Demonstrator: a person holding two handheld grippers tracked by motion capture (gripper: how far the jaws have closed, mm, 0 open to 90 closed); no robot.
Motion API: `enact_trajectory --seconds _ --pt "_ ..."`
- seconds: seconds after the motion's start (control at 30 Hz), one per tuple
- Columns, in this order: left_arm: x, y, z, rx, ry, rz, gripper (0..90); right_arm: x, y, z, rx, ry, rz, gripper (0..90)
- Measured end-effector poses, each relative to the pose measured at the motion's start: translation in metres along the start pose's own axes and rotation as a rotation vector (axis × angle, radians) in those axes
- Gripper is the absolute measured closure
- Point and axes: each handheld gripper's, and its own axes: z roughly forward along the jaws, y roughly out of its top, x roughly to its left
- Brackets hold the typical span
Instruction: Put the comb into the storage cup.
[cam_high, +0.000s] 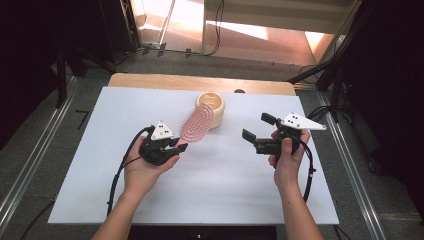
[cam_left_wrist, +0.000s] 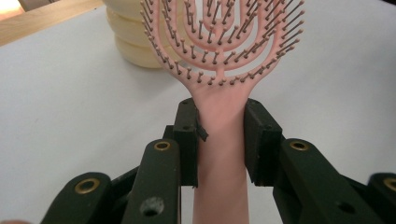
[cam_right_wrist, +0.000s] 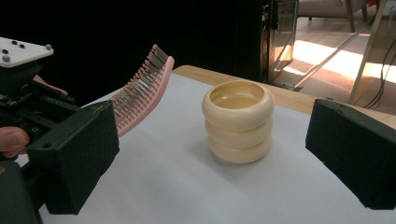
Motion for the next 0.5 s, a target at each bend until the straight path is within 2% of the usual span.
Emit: enact_trajectory --seconds 0.2,0.3,0.5 --pt "-0.004 -0.003 0.004 -0.017 -0.014 0.007 70.8 0.005 -0.004 0.004 -0.003 0.045 0.001 0.0" --pt "-0.008 -0.004 0.006 -0.024 -0.02 0.019 70.8 0.008 -0.005 0.008 0.021 0.04 0.01 0.0" --pt "-0.015 -0.006 0.009 -0.054 -0.03 0.027 70.9 0.015 -0.008 0.014 0.033 0.071 0.025 0.0"
